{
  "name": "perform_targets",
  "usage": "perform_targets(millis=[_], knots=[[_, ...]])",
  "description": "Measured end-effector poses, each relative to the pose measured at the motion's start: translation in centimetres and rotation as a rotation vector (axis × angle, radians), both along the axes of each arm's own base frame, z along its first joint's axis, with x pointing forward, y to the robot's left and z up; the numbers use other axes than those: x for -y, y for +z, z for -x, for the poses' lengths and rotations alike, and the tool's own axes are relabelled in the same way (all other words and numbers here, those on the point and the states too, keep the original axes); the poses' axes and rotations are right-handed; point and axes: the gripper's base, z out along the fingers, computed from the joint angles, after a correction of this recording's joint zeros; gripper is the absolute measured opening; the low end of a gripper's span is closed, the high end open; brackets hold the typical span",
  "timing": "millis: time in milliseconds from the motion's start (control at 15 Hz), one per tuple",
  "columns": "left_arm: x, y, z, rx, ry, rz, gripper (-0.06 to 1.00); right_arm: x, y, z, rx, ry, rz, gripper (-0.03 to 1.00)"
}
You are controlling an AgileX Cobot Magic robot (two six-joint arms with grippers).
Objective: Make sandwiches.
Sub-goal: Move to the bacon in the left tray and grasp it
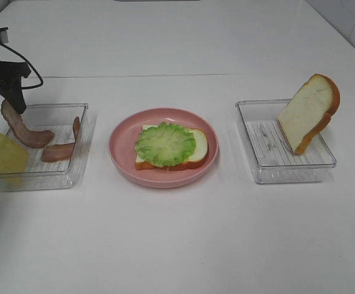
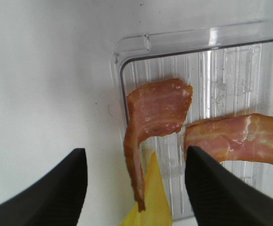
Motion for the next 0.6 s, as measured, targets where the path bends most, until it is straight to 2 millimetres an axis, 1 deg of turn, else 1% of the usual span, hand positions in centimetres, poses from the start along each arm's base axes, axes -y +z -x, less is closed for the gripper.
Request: perform_targets(millis=[67, 467, 533, 600], knots=[[0.00, 0.00, 0.00, 0.000, 0.000, 0.000, 0.53, 0.00, 0.00, 0.00, 0.000, 0.000, 0.000, 0.94], [0.00, 0.00, 0.00, 0.000, 0.001, 0.000, 0.52, 0.00, 0.00, 0.00, 0.000, 0.000, 0.000, 0.94], [0.00, 0.00, 0.00, 0.000, 0.002, 0.000, 0.49, 0.00, 0.01, -0.01, 0.001, 0.000, 0.000, 0.94], [0.00, 0.00, 0.00, 0.000, 0.002, 0.000, 0.43, 0.00, 0.01, -0.01, 0.001, 0.000, 0.000, 0.94]])
